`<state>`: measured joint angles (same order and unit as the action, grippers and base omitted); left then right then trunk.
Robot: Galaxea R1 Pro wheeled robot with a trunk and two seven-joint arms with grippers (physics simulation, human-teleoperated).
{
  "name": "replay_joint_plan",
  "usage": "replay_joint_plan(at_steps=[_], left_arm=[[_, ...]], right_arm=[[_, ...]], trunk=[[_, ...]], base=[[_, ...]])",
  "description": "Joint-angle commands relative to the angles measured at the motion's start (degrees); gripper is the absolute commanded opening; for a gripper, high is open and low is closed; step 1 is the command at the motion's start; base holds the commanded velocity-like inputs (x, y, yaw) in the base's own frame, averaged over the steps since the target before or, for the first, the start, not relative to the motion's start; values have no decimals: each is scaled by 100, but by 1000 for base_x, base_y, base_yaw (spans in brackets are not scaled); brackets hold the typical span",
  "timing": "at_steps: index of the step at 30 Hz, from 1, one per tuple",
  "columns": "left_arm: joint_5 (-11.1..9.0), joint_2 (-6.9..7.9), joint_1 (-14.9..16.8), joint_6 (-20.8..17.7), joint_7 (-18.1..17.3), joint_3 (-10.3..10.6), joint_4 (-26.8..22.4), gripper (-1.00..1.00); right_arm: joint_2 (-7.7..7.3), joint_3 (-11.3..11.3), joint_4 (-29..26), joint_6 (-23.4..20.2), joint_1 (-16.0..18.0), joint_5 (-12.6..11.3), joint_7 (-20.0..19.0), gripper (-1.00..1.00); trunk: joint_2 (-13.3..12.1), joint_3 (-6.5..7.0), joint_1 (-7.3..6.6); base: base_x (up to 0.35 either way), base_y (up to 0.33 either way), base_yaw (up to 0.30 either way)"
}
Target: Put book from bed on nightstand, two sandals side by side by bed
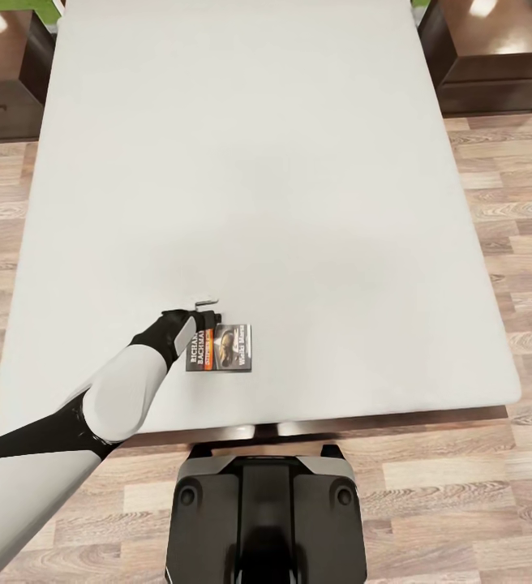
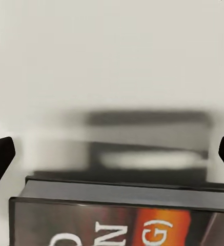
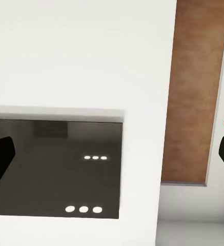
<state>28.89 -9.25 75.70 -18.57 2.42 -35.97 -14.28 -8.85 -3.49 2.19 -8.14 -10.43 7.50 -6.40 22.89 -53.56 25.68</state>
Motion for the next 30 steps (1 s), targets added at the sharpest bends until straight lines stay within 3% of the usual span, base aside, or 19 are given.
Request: replay_joint_plan(at_steps=[1, 30], left_arm=[[-109, -3, -2, 5, -80, -42, 50, 100], [-105, -3, -17, 154, -145, -42, 74, 100]], right_arm=[[-2, -38, -8, -21, -3, 59, -19, 100], [-2, -44, -17, -21, -3, 59, -19, 100]], trunk=[[3, -12, 10], [3, -33, 10]], base=[[0, 0, 0], [-28, 0, 0]])
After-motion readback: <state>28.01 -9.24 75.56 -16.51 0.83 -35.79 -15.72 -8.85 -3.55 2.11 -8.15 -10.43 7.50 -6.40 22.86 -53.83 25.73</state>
